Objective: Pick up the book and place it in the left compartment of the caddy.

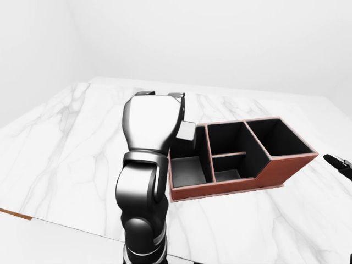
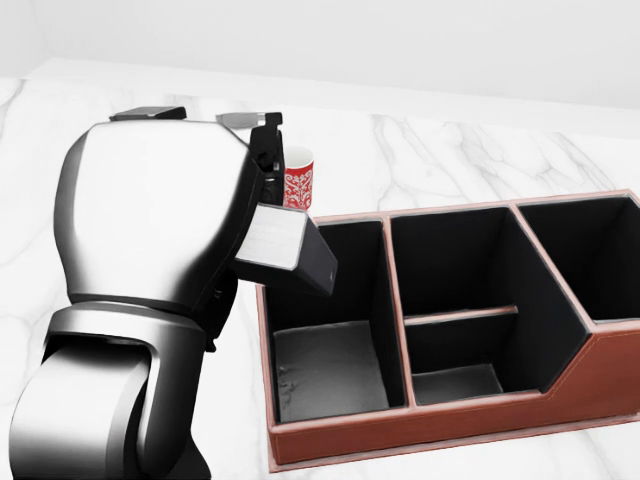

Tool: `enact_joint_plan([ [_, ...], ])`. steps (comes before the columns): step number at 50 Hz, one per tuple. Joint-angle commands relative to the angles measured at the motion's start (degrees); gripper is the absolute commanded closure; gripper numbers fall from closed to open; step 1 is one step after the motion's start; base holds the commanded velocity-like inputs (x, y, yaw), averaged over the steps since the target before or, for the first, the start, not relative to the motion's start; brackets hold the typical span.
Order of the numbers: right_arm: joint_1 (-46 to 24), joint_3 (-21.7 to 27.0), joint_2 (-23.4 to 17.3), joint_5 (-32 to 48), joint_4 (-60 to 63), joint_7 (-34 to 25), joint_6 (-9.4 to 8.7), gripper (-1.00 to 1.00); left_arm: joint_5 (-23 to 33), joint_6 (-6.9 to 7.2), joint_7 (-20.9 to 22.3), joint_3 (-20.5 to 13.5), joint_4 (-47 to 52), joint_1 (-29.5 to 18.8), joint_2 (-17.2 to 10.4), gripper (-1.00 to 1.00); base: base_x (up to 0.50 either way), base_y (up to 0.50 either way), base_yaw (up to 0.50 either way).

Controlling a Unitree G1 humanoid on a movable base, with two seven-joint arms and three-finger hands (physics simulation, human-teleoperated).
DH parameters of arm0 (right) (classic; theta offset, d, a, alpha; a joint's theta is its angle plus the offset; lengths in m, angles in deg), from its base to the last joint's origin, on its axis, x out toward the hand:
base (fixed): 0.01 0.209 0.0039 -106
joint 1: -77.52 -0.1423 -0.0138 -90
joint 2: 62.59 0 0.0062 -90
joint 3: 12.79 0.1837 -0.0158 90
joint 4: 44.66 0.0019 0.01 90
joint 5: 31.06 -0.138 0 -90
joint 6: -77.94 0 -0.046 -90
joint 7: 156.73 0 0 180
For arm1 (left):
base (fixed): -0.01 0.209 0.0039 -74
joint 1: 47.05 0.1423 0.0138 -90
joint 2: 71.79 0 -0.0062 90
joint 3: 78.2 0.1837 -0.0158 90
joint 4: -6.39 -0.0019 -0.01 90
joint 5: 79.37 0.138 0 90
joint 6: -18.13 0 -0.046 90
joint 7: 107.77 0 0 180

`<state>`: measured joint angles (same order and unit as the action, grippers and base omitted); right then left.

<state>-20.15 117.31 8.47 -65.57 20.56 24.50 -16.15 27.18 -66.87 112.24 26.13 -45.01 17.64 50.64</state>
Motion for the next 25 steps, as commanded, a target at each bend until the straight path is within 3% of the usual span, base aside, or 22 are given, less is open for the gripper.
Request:
enact_joint_plan([
  [1,-0.02,0.02,0.05,0.26,-0.03,-0.04,0.23,-1.00,-0.97,0.00,0.00,1.69,-2.58,1.08,1.32,1.00,0.00,0.00,0.00],
  [7,0.89,0.44,0.17,-0.93,2.02,-0.75,-0.90,-1.00,-0.05,0.00,0.00,2.62,-1.38,2.73,0.34,1.00,0.00,0.00,0.00],
  [8,1.28,0.75,0.27,-0.56,2.76,-0.63,-0.90,-1.00,0.07,0.00,0.00,4.28,0.77,5.99,-0.79,1.00,0.00,0.00,0.00],
  [9,1.27,0.88,0.34,-0.43,2.88,-0.66,-0.90,-1.00,0.13,0.00,0.00,4.28,0.96,6.32,-0.66,1.00,0.00,0.00,0.00],
  [25,1.11,1.26,0.57,0.02,2.99,-0.87,-0.90,-1.00,0.26,0.00,0.00,3.89,1.03,6.56,-0.03,1.00,0.00,0.00,0.00],
])
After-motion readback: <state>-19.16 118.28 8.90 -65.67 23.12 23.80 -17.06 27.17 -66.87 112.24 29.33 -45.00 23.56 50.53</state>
